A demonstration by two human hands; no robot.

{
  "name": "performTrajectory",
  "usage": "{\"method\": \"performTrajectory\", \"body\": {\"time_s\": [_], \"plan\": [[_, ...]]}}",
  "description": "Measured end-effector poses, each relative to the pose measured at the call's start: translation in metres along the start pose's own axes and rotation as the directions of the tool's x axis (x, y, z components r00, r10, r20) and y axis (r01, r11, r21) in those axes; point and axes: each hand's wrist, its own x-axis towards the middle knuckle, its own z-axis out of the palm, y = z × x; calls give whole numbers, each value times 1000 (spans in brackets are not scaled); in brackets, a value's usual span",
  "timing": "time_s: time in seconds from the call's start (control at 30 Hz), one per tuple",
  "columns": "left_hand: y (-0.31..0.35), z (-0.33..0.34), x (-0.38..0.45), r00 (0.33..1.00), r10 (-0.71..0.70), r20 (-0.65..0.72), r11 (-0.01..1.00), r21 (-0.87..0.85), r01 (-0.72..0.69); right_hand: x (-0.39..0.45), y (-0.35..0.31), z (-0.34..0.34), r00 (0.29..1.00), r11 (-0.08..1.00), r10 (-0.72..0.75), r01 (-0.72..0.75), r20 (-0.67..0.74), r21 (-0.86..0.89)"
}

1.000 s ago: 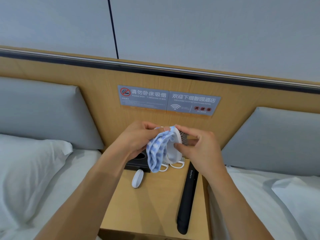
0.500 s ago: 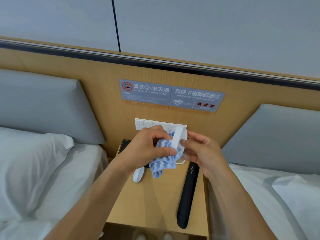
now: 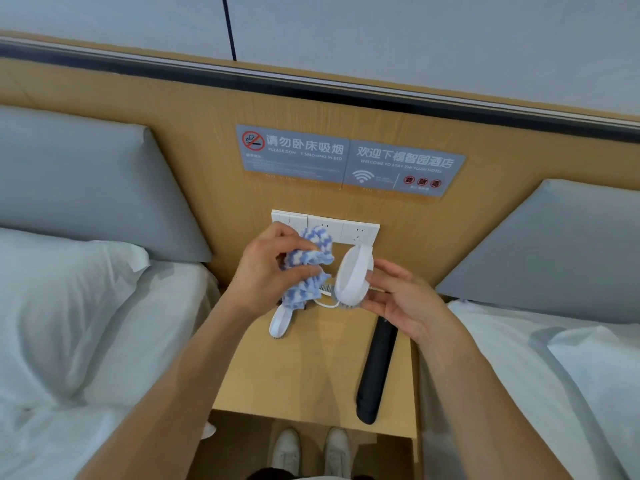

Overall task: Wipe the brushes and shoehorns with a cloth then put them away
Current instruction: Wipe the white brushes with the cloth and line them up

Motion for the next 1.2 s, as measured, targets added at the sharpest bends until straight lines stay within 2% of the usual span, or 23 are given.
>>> {"method": "performTrajectory", "body": {"time_s": [0.07, 0.13, 0.4, 0.53, 0.87, 0.97, 1.2], "plan": [[-14, -1, -4, 989, -100, -111, 994, -43, 96, 9, 15, -5, 999, 999, 38, -37, -33, 8], [-29, 1, -10, 972, -168, -164, 985, -55, 161, 20, 32, -11, 993, 996, 83, -84, -82, -9], [-89, 22, -39, 906, -360, -221, 933, -68, 354, 84, 114, -25, 925, 935, 295, -331, -238, -128], [-120, 32, -53, 864, -432, -259, 901, -81, 426, 120, 152, -26, 897, 898, 341, -399, -282, -184], [-189, 60, -81, 802, -538, -259, 842, -127, 524, 217, 233, -28, 898, 873, 219, -354, -381, -334], [-199, 65, -84, 805, -542, -242, 839, -117, 531, 241, 243, -34, 890, 850, 183, -357, -418, -387], [-210, 76, -88, 763, -602, -233, 797, -124, 591, 259, 249, -50, 885, 764, 98, -360, -455, -535]]}}
